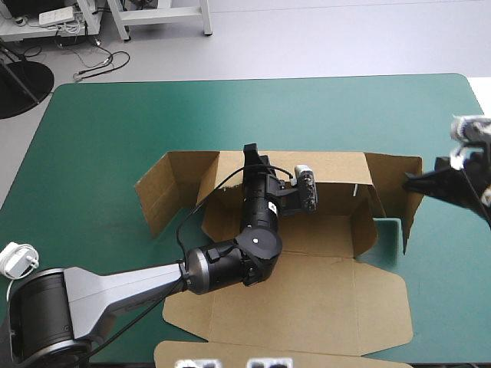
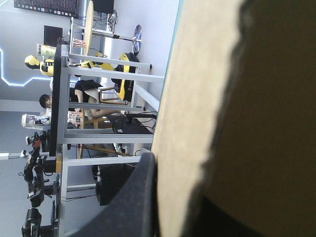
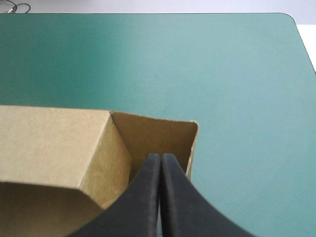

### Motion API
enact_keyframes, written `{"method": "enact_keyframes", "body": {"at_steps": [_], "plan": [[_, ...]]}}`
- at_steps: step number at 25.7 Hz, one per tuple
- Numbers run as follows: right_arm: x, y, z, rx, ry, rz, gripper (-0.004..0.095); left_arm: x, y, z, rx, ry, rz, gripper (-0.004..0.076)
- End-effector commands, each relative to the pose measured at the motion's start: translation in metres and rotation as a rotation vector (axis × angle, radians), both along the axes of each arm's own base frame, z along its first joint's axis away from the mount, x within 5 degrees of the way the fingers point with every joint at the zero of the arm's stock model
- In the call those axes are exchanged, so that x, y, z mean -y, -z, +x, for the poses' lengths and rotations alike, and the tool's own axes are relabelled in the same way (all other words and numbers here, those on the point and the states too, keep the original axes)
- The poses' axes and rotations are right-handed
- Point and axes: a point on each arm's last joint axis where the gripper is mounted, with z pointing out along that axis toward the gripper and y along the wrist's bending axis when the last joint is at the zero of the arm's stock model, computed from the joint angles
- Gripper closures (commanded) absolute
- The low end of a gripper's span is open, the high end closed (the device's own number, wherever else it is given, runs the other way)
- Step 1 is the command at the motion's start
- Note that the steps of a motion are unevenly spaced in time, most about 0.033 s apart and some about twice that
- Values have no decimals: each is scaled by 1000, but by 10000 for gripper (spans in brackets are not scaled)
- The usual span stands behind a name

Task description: Fold the box

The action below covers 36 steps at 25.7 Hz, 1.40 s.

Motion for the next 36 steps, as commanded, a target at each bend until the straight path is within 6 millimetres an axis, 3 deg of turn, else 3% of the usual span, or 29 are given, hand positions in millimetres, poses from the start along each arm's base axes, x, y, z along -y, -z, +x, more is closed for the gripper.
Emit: {"method": "enact_keyframes", "body": {"at_steps": [1, 6, 11, 15, 20, 30, 36], "plan": [[-5, -19, 43, 44, -3, -38, 928, -10, -30, -4, 76, -29, -69, 734], [-9, -8, 99, -78, -3, -56, 928, -10, -30, -4, 74, -28, -70, 734], [9, 13, 141, -186, -65, 103, 928, -10, -30, -4, 74, -26, -71, 734], [30, 30, 160, -233, -90, 175, 928, -9, -30, -4, 73, -24, -71, 734], [38, 62, 179, -381, -129, 161, 928, -9, -30, -4, 72, -25, -74, 734], [26, 88, 167, -512, -265, 227, 928, -10, -29, -4, 72, -32, -73, 734], [17, 100, 128, -417, -301, 227, 928, -10, -29, -4, 72, -32, -73, 734]]}}
